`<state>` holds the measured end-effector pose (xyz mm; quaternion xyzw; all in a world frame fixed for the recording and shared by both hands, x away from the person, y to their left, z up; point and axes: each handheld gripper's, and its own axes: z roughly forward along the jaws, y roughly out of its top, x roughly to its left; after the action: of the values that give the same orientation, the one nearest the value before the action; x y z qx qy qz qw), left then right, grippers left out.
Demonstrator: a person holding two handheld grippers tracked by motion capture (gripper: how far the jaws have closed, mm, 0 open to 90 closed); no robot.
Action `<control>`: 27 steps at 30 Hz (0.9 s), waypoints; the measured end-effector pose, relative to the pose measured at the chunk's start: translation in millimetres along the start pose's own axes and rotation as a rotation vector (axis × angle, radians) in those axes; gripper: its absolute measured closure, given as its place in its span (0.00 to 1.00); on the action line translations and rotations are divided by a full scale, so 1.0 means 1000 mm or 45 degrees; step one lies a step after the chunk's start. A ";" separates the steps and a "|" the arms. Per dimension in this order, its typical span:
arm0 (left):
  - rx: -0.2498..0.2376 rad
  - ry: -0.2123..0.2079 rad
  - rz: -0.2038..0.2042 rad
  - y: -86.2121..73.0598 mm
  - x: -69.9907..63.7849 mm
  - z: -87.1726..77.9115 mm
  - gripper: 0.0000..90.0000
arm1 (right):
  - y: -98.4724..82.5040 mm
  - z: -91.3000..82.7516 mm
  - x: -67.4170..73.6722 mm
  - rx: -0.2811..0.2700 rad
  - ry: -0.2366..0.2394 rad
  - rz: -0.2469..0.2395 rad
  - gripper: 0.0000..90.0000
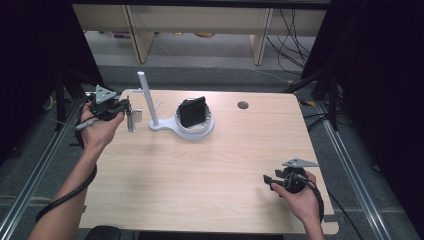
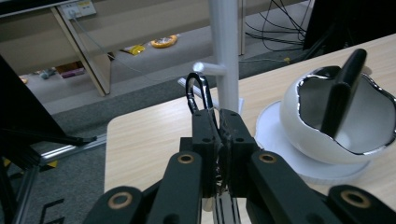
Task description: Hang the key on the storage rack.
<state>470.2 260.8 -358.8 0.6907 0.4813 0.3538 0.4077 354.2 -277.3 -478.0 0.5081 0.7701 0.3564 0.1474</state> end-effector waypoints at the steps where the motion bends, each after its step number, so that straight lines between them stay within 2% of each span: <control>1: 0.000 0.000 0.000 0.000 0.000 0.000 0.95 | 0.000 0.000 0.000 0.000 0.000 0.000 0.50; 3: -0.007 0.027 0.013 0.004 0.000 0.001 0.95 | 0.000 0.000 0.001 0.005 0.001 0.009 0.50; 9: -0.009 0.038 0.024 0.007 -0.001 0.006 0.95 | 0.000 0.000 0.000 0.000 0.003 0.003 0.50; 27: -0.015 0.032 0.045 0.013 -0.007 0.013 0.95 | -0.001 0.000 -0.001 0.006 -0.004 -0.002 0.50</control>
<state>484.7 248.5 -353.6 0.6921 0.4722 0.3723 0.3993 353.6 -278.4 -478.8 0.5086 0.7711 0.3535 0.1476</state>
